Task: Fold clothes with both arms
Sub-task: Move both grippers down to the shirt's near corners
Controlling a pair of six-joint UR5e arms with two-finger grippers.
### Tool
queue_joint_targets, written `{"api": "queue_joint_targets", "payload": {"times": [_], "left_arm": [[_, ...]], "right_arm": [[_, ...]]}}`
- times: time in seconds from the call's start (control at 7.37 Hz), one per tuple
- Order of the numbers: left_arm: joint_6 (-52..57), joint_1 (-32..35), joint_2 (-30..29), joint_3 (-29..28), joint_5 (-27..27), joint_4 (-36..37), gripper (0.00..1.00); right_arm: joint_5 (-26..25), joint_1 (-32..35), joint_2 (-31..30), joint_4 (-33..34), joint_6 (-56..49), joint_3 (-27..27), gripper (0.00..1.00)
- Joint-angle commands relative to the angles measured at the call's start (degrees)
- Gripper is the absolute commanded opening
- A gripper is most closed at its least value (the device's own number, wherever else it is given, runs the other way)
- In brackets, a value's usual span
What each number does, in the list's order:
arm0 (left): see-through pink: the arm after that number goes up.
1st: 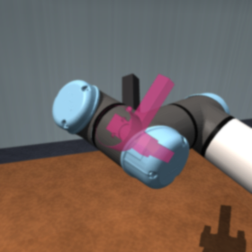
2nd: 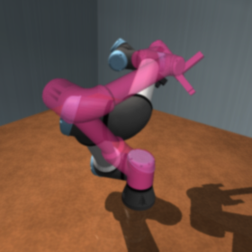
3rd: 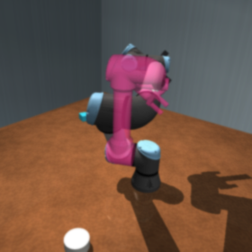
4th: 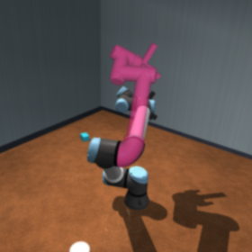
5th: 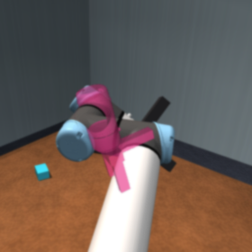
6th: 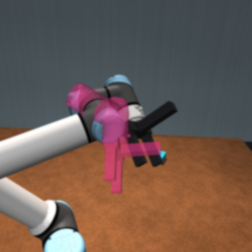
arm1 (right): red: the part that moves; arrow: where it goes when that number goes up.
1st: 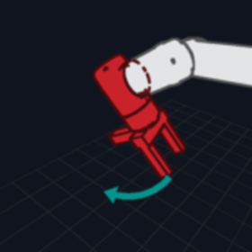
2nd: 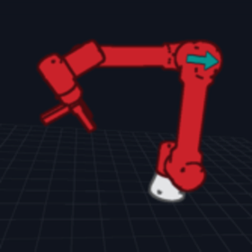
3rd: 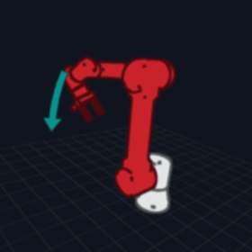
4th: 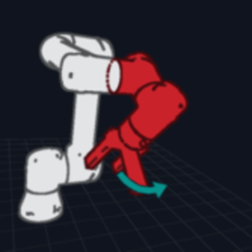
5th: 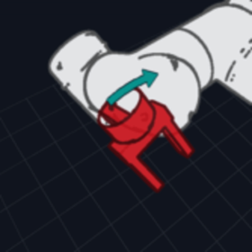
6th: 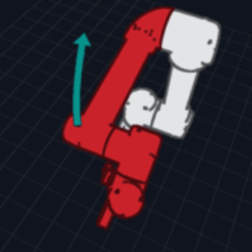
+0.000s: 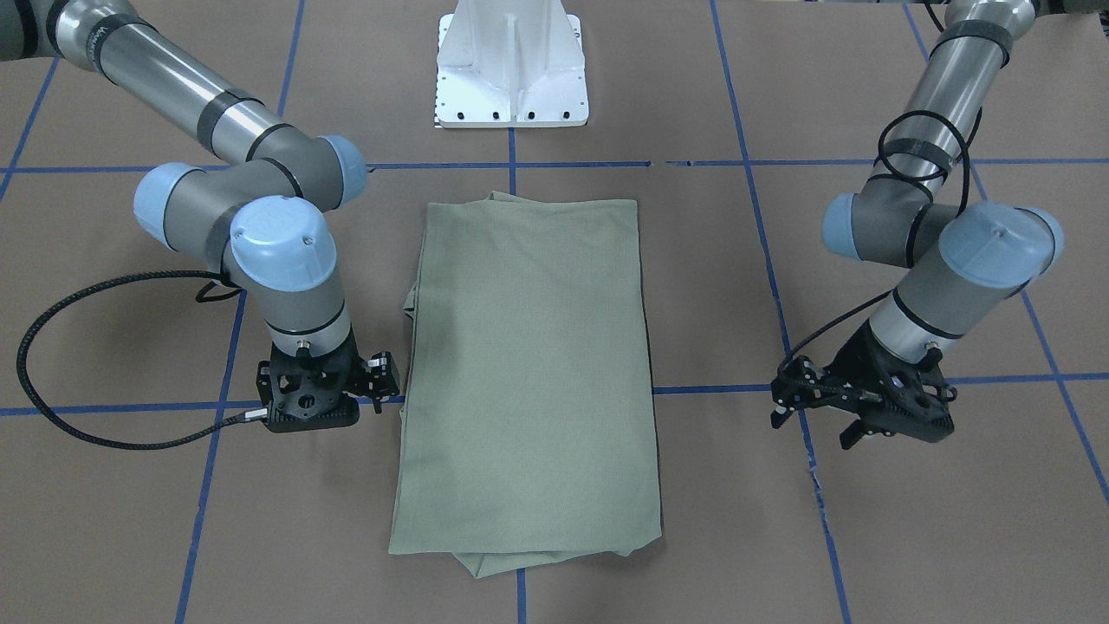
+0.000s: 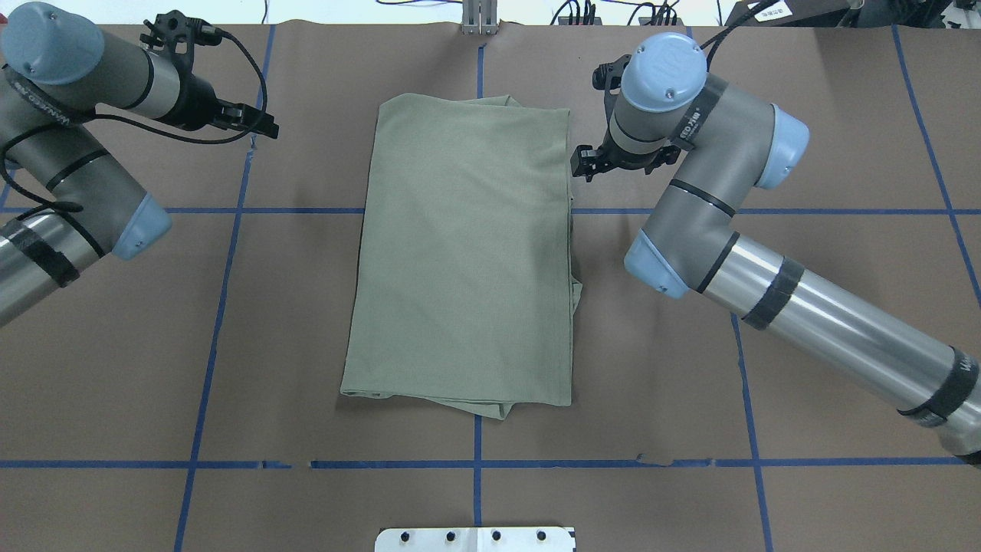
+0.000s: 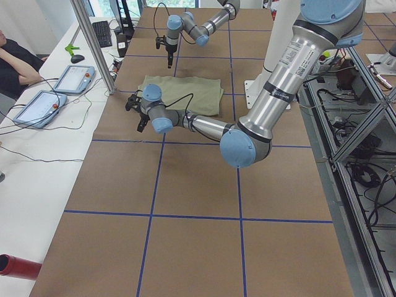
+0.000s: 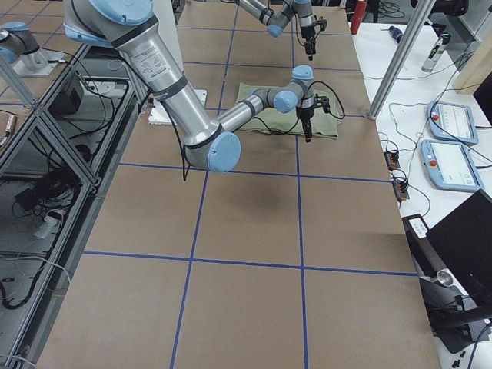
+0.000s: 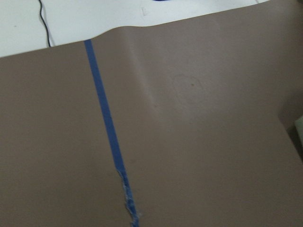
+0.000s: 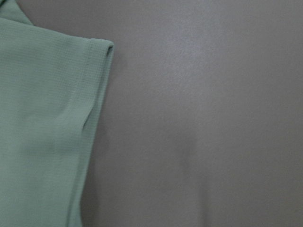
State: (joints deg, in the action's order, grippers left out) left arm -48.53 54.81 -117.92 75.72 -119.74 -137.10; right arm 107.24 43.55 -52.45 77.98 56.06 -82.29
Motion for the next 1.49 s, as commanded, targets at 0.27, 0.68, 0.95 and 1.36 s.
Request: {"api": "queue_joint_targets", "payload": {"times": [0.27, 0.68, 0.95, 1.36], "left_arm": [[-26.99, -12.76, 16.55, 28.82, -0.33, 0.08, 1.00], [-43.70, -28.39, 20.36, 34.33, 16.50, -0.62, 1.00], [-50.04, -30.46, 20.01, 32.84, 19.10, -0.80, 0.86], [-54.21, -33.53, 18.87, 24.94, 24.01, -10.00, 0.83]], "right_arm": [[-3.77, -12.14, -15.11, -2.83, 33.96, -28.84, 1.00], [-20.89, -25.77, -17.84, -8.75, 47.26, -32.41, 1.00], [-24.53, -28.08, -26.02, -26.08, 48.88, -29.96, 1.00], [-24.45, -28.26, -24.81, -22.69, 48.97, -29.95, 1.00]]}}
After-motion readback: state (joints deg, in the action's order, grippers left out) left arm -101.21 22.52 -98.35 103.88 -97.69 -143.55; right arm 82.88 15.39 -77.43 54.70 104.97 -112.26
